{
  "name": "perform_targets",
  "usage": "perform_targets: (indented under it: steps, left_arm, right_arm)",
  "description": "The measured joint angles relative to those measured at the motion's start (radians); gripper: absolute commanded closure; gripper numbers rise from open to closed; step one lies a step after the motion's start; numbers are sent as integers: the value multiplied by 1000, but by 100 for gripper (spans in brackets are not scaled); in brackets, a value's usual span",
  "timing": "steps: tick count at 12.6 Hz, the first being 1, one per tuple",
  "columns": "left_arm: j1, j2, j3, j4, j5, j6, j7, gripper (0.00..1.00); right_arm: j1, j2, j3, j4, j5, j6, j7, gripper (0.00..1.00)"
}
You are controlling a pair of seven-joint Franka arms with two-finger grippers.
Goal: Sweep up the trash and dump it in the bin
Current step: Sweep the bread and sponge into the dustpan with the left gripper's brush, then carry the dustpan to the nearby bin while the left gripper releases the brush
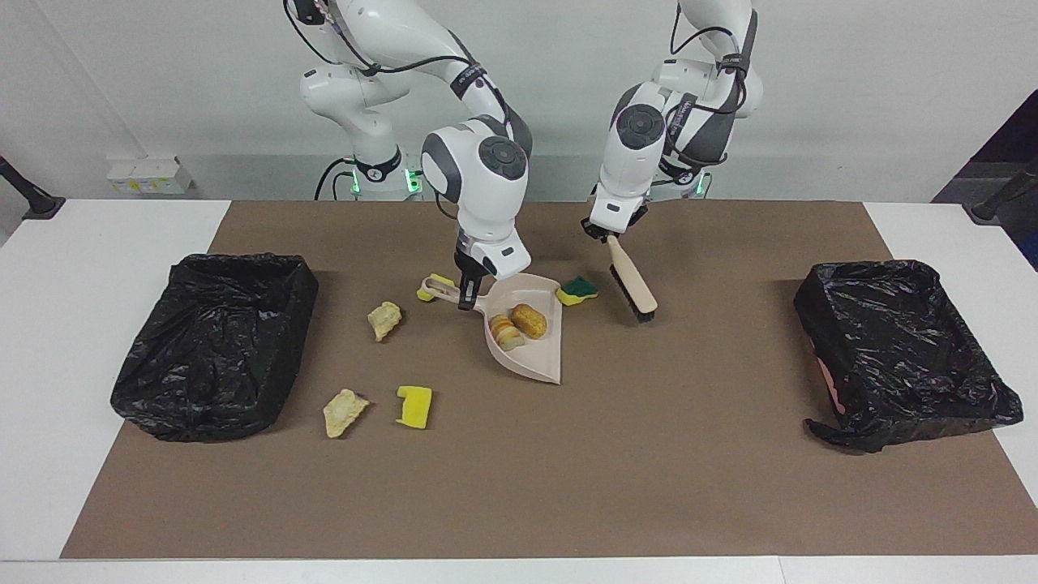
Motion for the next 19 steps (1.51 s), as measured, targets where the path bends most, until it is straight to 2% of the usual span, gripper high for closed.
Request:
perform_targets:
  steps: [2,4,6,10,13,15,19]
  left_arm:
    - [-54,-46,-10,-94,0,115,3,100]
    - [-93,-21,-15,-112,-1,247,4,100]
    - [-99,20,-16,-79,-1,301,15,100]
    - [-137,117,-21,80,-1,350,31,100]
    - [-172,145,-24,137,-1,339,21,100]
    - [-165,144,-8,156,-1,267,20,100]
    - [-23,125,14,245,6,43,26,100]
  right_arm:
    - [0,1,0,0,0,2,-26,100]
    - [0,1,0,0,0,2,-28,100]
    - [0,1,0,0,0,3,-28,100]
    - [-1,1,-1,0,0,3,-30,100]
    - [-1,1,-2,0,0,3,-41,100]
    - [-2,1,-2,0,0,3,-42,100]
    - [-11,1,-2,1,0,3,-43,100]
